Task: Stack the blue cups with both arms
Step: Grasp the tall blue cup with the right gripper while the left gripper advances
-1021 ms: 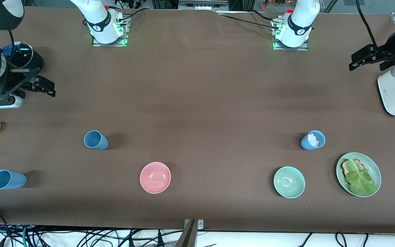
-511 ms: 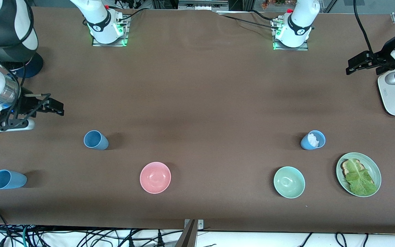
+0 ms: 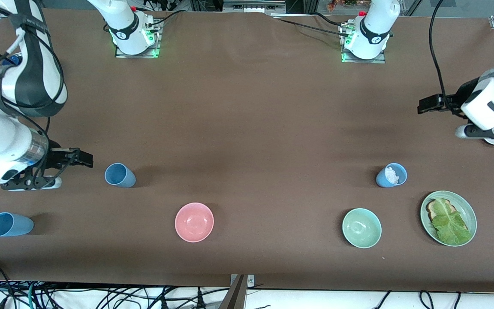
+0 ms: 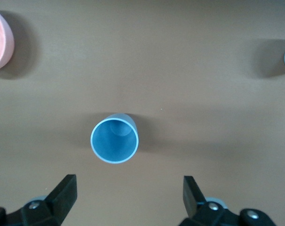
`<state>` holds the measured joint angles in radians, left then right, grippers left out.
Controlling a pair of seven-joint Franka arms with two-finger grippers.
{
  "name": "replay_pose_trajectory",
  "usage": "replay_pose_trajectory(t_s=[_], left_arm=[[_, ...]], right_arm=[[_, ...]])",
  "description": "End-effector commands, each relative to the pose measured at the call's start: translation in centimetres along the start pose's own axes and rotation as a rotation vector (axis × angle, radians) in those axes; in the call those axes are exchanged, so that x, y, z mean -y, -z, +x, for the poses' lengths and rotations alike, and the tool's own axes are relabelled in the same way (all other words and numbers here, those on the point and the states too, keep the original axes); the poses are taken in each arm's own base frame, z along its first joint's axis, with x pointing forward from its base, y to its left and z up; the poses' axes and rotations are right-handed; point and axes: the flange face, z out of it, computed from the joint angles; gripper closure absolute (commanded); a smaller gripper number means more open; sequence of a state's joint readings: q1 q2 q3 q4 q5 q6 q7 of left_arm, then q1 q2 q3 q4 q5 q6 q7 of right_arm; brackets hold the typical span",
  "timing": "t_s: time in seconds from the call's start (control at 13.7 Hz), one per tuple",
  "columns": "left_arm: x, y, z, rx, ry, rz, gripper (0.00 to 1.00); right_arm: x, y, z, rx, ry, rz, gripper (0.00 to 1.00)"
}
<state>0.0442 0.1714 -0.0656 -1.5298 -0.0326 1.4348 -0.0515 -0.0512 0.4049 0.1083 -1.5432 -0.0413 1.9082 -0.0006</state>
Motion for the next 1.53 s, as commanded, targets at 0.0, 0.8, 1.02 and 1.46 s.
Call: replay_pose_trajectory(t_s=[0.0, 0.8, 1.02, 1.46], left_arm=[[1.9, -2.3, 3.4, 0.010, 0.014, -0.021, 0.00], [4.3, -14.0, 8.8, -0.065, 0.000, -0.016, 0.00], [5.7, -16.5, 9.1, -0.102, -0.050, -0.018, 0.00], [6.2, -19.9, 8.9, -0.137, -0.052, -0.014, 0.00]], right_arm=[[-0.7, -2.4, 0.2, -0.024, 0.005, -0.002, 0.00], [-1.4, -10.4, 0.7, -0.017, -0.017, 0.012, 0.02], [-1.2, -11.4, 0.1, -0.022, -0.017, 0.012, 0.03], [-1.0, -12.8, -1.4, -0.032, -0.015, 0.011, 0.04]])
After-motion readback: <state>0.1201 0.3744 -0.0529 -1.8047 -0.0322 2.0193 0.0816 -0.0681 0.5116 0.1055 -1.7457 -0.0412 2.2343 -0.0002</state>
